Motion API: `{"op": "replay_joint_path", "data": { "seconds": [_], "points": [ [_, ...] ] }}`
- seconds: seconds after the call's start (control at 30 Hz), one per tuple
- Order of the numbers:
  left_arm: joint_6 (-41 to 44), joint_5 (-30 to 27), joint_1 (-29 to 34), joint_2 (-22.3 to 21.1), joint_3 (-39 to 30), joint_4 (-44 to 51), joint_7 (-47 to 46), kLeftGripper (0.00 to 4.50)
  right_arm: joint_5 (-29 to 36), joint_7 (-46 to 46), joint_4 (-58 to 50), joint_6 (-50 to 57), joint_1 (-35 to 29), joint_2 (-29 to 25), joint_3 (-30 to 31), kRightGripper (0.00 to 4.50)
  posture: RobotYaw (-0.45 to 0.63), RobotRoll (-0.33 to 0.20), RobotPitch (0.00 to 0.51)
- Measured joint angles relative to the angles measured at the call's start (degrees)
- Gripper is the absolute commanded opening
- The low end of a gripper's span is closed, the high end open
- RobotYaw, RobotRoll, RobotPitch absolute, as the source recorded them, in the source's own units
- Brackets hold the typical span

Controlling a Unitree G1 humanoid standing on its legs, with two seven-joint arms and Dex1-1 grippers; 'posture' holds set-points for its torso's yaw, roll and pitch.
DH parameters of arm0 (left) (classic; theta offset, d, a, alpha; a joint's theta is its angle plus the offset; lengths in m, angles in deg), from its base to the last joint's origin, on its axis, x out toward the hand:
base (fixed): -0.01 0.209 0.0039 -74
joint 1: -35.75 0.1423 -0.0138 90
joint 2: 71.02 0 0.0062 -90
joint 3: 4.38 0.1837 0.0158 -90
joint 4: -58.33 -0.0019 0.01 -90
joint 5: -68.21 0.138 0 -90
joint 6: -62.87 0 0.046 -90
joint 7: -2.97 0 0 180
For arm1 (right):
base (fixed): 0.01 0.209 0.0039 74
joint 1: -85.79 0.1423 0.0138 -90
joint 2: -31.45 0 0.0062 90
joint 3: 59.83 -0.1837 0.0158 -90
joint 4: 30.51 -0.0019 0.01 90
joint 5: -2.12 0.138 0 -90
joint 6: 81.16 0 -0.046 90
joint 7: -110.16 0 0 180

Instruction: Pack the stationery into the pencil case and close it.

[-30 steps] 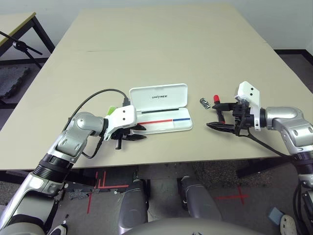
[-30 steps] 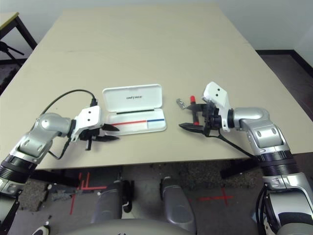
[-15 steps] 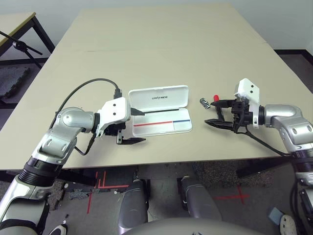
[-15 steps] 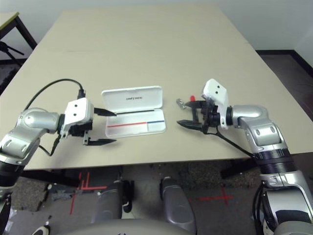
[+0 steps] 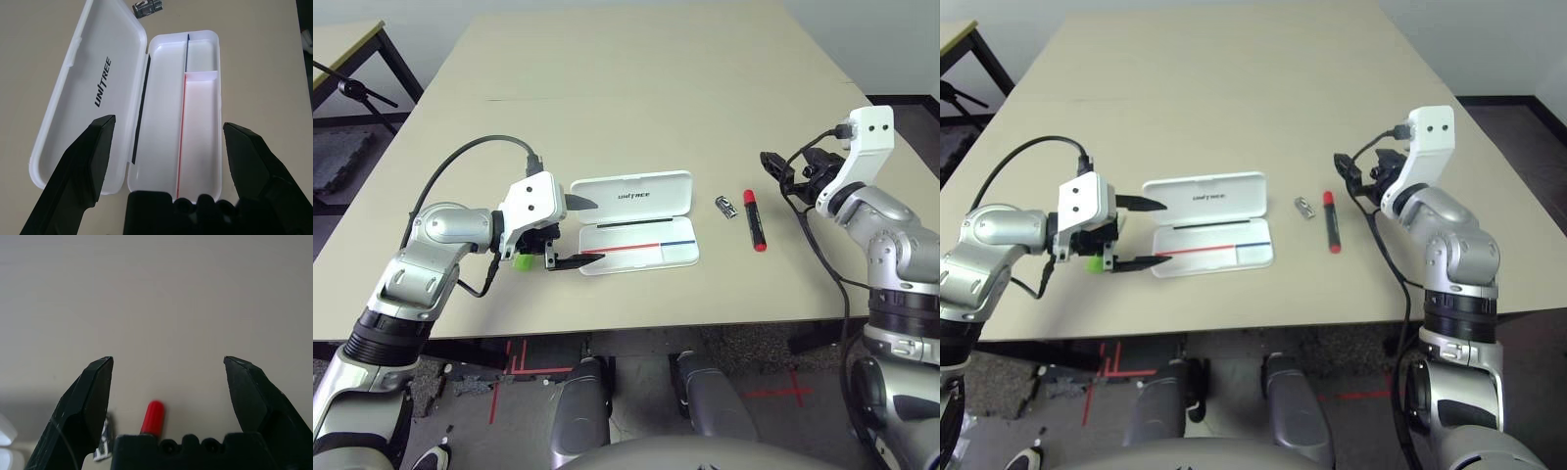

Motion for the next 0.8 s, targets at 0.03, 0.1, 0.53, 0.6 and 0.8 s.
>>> {"op": "replay_joint_path", "data": {
  "seconds": [0.03,0.1,0.53,0.6,0.8],
  "points": [
    [-0.2,0.1,0.0,0.0,0.0,-0.5,0.0,4.46,0.1,0.4,0.0,0.4,-0.6,0.3,0.1,4.5,-0.14,0.0,0.13],
    [-0.3,0.3,-0.1,0.1,0.4,-1.2,0.0,4.46,0.1,0.7,0.0,1.0,-1.2,0.8,0.4,4.5,-0.14,0.0,0.129],
    [-0.4,0.7,0.1,0.1,0.7,-0.6,-0.6,4.46,0.1,1.1,4.1,6.8,-1.6,1.6,4.8,4.5,-0.1,0.0,0.131],
    [-0.4,0.8,0.1,0.1,0.7,-0.3,-0.8,4.46,0.1,1.1,4.0,8.1,-1.4,1.1,5.0,4.5,-0.1,0.0,0.132],
    [-0.3,0.9,0.3,0.1,0.7,0.6,-1.1,4.5,0.1,-0.5,3.4,10.2,-2.2,-2.1,5.4,4.07,-0.1,0.0,0.136]
  ]
}}
